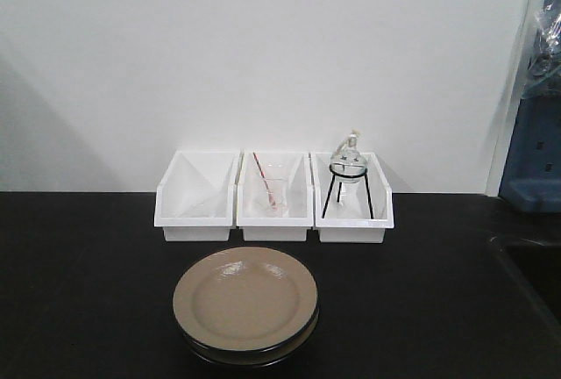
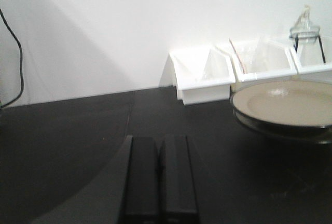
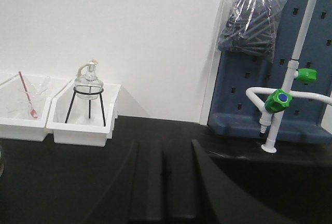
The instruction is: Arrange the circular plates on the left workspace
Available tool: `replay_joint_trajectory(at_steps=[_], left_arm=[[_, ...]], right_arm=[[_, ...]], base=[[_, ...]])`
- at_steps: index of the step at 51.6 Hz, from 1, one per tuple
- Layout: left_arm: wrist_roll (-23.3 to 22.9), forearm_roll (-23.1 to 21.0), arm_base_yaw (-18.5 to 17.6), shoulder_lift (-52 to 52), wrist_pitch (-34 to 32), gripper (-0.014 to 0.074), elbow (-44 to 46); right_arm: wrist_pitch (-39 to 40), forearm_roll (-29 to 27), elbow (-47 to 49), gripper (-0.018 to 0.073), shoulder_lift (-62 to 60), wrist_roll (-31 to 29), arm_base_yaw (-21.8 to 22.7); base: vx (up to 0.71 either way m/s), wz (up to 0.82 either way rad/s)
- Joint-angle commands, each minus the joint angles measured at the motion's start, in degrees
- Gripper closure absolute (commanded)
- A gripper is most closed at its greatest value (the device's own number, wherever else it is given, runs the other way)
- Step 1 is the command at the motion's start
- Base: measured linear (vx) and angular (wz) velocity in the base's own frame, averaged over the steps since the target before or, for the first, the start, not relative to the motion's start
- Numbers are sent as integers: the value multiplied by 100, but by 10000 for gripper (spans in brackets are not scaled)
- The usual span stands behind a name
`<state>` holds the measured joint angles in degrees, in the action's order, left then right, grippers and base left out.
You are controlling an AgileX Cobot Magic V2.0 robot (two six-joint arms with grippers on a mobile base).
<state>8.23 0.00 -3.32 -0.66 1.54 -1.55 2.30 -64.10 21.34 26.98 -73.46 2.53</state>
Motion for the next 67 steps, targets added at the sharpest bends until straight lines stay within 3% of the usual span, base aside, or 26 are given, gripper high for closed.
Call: replay_joint_trajectory(at_steps=[1,24,33,50,53,55,59,63,67], left_arm=[[-86,0,-36,-89,-626,596,-120],[-86,0,-36,-89,-626,596,-114],[-86,0,-36,-89,-621,596,-114],[-86,0,-36,-89,-621,596,-114],[-86,0,-36,-89,-621,596,-114],[-86,0,-36,-89,-621,596,-114],[-86,0,-36,-89,-621,596,-114],[-86,0,-36,-89,-621,596,-114],[-86,0,-36,-89,-621,596,-114]], right_arm=[[197,57,169,561,16,-51,19],[209,57,169,561,16,-51,19],[248,53,184,561,-204,-51,-468],[266,72,112,561,-201,51,-480],[251,559,-16,561,-201,505,-480],[215,1208,-135,561,-201,1103,-474],[171,2981,-461,561,-201,2880,-467],[277,4814,-898,561,-201,5102,-467],[576,5764,-1377,561,-206,6407,-467]], base=[[0,0],[0,0],[0,0],[0,0],[0,0],[0,0],[0,0],[0,0],[0,0]])
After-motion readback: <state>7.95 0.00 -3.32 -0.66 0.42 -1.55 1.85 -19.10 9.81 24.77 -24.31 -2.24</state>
